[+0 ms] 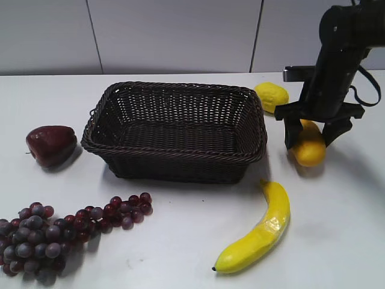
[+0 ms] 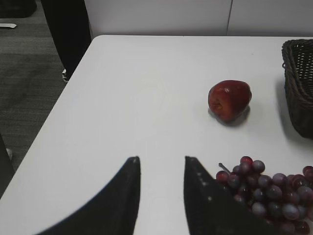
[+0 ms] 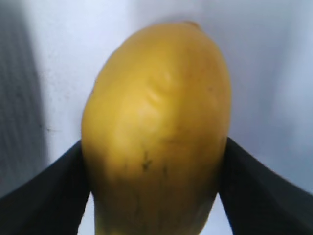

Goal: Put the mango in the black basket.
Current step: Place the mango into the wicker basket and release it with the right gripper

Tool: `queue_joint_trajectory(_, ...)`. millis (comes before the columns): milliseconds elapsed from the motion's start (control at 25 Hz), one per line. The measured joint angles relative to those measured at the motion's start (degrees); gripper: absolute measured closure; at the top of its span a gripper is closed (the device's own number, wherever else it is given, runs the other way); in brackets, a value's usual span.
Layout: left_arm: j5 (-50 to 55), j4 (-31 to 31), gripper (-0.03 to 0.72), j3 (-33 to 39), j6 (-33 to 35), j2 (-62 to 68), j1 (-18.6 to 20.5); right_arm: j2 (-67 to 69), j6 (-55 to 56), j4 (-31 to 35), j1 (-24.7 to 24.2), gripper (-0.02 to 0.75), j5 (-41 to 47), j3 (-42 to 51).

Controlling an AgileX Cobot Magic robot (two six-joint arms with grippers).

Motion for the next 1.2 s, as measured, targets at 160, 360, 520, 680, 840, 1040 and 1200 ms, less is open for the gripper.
queue_joint_trajectory(160,0.00,0.00,0.448,0.00,0.00,0.00,0.00,-5.10,-1.09,-0.45,0.00,0.176,2.85,-2.35)
queue_joint_trajectory(360,0.00,0.00,0.448,0.00,0.00,0.00,0.00,-10.45,-2.12,-1.13,2.18,0.176,6.92,-8.27)
queue_joint_trajectory(520,0.00,0.00,0.448,0.00,0.00,0.00,0.00,-11.09,-2.58,-0.77,8.84,0.176,7.12,-14.59)
queue_joint_trajectory(680,0.00,0.00,0.448,0.00,0.00,0.00,0.00,-9.19,-3.64,-0.26,16.20,0.176,4.00,-18.58)
queue_joint_trajectory(840,0.00,0.00,0.448,0.00,0.00,0.00,0.00,-5.04,-3.81,0.11,20.62,0.176,1.77,-18.93)
queue_joint_trajectory(1040,0.00,0.00,0.448,0.00,0.00,0.00,0.00,2.21,-3.86,0.11,22.13,0.177,0.00,-18.93)
queue_joint_trajectory(1200,0.00,0.00,0.448,0.00,0.00,0.00,0.00,6.18,-3.92,-0.13,22.13,0.177,-0.42,-18.93)
